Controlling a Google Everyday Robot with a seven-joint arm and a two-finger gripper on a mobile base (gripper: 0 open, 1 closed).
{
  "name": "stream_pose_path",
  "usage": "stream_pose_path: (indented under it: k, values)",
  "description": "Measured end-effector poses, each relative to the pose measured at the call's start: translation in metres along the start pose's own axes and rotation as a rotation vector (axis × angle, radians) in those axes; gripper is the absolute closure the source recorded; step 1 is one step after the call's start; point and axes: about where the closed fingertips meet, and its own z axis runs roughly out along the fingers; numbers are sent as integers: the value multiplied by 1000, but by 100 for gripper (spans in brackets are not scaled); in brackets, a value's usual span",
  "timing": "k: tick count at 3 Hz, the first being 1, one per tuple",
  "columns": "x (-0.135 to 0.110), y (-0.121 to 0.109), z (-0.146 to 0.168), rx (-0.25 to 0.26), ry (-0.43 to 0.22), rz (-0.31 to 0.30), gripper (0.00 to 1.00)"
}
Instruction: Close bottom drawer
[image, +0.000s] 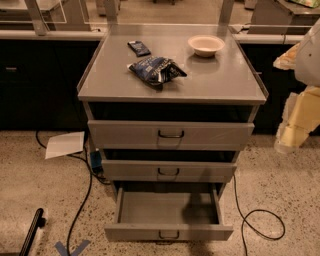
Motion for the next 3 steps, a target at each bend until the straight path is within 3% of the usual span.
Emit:
stream_pose_path:
  k: [2,3]
  values:
    - [6,3,3,25,-18,21,0]
    - [32,27,24,45,-77,86,0]
